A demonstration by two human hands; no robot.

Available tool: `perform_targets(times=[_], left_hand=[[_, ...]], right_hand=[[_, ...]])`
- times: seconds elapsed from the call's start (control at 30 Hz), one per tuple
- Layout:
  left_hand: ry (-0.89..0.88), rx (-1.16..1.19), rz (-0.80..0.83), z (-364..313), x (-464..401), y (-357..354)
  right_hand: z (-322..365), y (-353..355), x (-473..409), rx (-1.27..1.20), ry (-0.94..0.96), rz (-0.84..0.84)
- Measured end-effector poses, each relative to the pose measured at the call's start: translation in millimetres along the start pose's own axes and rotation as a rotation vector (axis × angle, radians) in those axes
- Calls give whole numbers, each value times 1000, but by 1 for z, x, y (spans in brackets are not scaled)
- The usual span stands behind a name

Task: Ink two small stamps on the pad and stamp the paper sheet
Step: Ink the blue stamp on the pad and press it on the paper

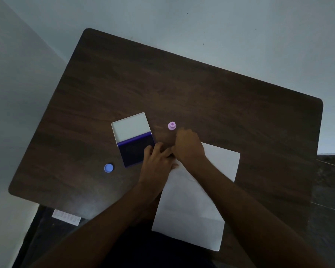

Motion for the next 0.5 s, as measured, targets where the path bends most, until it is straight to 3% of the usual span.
perform_targets(times=[0.37,0.5], left_hand=[[45,117,6,1,-1,-2],[22,55,-2,2,-1,3]], right_hand=[[4,2,1,25,4,12],[4,1,1,27,11,-6]])
Point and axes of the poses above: each hand's wrist, its own x-axis away from the middle knuckle, its own y-axis out of the back of the hand, z = x × y, the point moved 2 cm from there along -x, towards the middle knuckle, and after that the axes turned 9 degrees about x, right-handed, at the moved point
